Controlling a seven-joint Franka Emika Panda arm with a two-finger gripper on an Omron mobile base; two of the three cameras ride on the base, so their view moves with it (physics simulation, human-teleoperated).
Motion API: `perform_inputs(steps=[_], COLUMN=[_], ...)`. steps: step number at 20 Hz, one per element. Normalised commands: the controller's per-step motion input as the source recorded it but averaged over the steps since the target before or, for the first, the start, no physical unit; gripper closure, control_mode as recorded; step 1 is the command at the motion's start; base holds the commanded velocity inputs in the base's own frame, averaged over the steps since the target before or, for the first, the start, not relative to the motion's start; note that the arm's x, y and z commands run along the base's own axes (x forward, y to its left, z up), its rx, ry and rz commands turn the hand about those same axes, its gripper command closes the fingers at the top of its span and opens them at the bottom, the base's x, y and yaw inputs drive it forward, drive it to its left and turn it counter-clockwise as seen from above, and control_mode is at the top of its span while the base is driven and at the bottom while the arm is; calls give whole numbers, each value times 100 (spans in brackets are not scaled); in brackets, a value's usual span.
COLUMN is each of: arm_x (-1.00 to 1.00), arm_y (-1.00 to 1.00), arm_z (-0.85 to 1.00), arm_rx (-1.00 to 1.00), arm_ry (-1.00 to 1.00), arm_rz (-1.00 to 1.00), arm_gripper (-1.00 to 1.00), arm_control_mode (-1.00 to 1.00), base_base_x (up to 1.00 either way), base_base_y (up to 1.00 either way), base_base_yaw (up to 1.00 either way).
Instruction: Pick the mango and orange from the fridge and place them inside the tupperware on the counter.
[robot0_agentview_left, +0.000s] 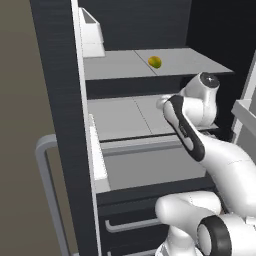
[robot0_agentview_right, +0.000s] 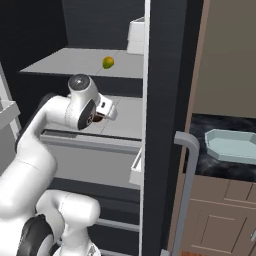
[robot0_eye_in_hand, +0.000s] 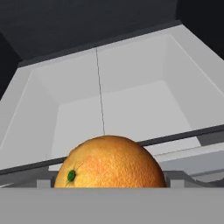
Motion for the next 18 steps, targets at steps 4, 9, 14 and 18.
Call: perform_inputs(steps=[4, 9, 14, 18], arm_x=[-78, -75, -58, -44], arm_y=[0, 5, 12, 19], arm_z=[44, 32, 30, 22], arm_rx=[0, -4, -12, -25], arm_ry=[0, 0, 0, 0], arm_rz=[0, 0, 0, 0], arm_gripper=[100, 100, 100, 100], arm_control_mode=[-100, -100, -100, -100], base_base_x=[0, 0, 0, 0], base_base_y=[0, 0, 0, 0], base_base_yaw=[0, 0, 0, 0])
